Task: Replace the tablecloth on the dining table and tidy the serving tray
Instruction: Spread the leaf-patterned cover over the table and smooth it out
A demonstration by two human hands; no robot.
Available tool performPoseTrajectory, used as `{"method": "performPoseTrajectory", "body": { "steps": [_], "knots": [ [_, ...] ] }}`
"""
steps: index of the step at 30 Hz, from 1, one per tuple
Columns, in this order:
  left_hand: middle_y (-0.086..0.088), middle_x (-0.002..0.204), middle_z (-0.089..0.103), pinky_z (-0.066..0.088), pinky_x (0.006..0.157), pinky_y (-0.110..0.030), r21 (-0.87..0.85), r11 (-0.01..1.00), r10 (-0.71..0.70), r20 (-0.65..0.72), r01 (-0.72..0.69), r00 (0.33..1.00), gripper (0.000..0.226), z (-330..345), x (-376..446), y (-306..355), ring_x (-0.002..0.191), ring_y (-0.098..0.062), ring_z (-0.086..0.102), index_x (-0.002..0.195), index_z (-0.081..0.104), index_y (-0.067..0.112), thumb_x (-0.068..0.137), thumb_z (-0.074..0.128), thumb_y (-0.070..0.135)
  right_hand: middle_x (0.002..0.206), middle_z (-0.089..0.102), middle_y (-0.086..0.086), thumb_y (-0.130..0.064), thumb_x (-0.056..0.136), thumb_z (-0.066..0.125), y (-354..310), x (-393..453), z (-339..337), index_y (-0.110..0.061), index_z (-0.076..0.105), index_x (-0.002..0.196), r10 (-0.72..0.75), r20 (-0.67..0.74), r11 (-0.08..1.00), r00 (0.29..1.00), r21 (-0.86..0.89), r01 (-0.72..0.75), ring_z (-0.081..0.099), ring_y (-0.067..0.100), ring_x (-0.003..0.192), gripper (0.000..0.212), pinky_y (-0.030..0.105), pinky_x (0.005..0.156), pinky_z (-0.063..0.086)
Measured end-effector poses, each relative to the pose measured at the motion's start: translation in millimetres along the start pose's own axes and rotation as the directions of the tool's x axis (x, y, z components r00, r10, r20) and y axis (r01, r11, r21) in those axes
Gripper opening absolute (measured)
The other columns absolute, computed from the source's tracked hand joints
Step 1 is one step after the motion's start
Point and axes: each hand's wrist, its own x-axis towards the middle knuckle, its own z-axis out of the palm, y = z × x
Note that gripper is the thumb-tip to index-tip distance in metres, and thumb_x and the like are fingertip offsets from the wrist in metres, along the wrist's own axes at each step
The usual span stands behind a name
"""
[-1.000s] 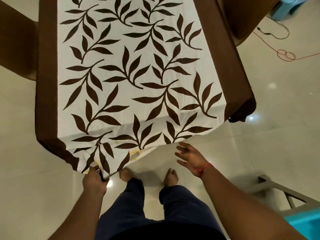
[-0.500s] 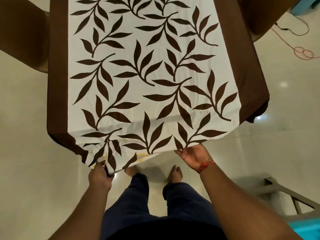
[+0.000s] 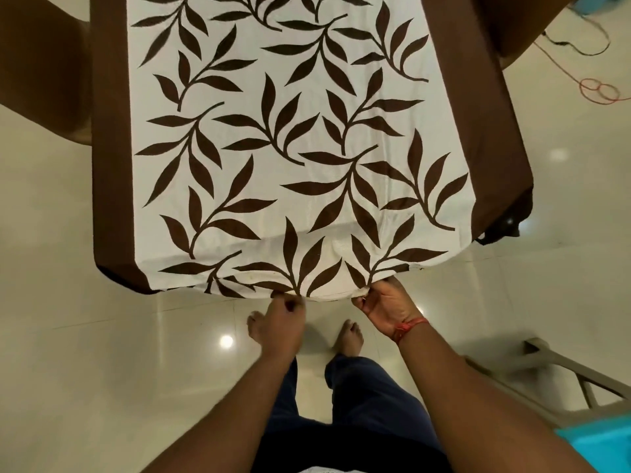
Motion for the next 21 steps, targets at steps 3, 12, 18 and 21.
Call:
{"method": "performPoseTrajectory", "body": {
  "steps": [3,12,18,21],
  "knots": [
    [0.007,0.106,0.053,0.038,0.080,-0.013,0.419,0.638,0.659,0.138,-0.647,0.739,0.022,22.6,-29.3,39.1,0.098,-0.006,0.049,0.108,0.054,0.024,0.093,0.058,0.040,0.083,0.057,0.008,0.003,0.093,0.057,2.3,-4.3,-0.1,-0.009,0.066,0.109,-0.014,-0.087,0.999,0.996,-0.031,0.011,0.045,0.011,0.060,0.022,0.029,0.063,0.049],
    [0.001,0.103,0.067,0.049,0.083,-0.033,0.582,0.090,0.736,0.508,-0.808,0.448,0.019,56.1,-2.1,110.0,0.094,-0.018,0.060,0.108,0.066,0.022,0.097,0.054,0.032,0.091,0.068,0.009,0.003,0.090,0.061,-0.4,-11.9,-3.5,-0.011,0.066,0.113,-0.060,-0.190,0.997,0.980,-0.068,0.048,0.050,0.012,0.059,0.027,0.032,0.068,0.054],
    [0.002,0.102,0.065,0.053,0.072,-0.029,0.666,0.234,0.742,0.348,-0.708,0.573,0.014,56.0,6.8,123.7,0.088,-0.016,0.062,0.105,0.065,0.020,0.092,0.061,0.017,0.074,0.057,0.007,-0.004,0.091,0.066,-10.0,-13.3,-12.1,-0.012,0.053,0.084,-0.058,-0.278,0.991,0.959,-0.131,0.022,0.051,0.016,0.062,0.017,0.037,0.071,0.057],
    [0.002,0.105,0.065,0.052,0.077,-0.029,0.648,0.226,0.724,0.388,-0.728,0.570,0.014,58.5,4.1,119.4,0.092,-0.016,0.061,0.108,0.063,0.021,0.097,0.055,0.024,0.087,0.060,0.010,0.000,0.091,0.063,-16.5,-14.1,-16.5,-0.009,0.054,0.097,0.013,-0.244,0.955,0.970,-0.285,-0.085,0.058,0.021,0.072,0.014,0.038,0.075,0.057]
  ]
}}
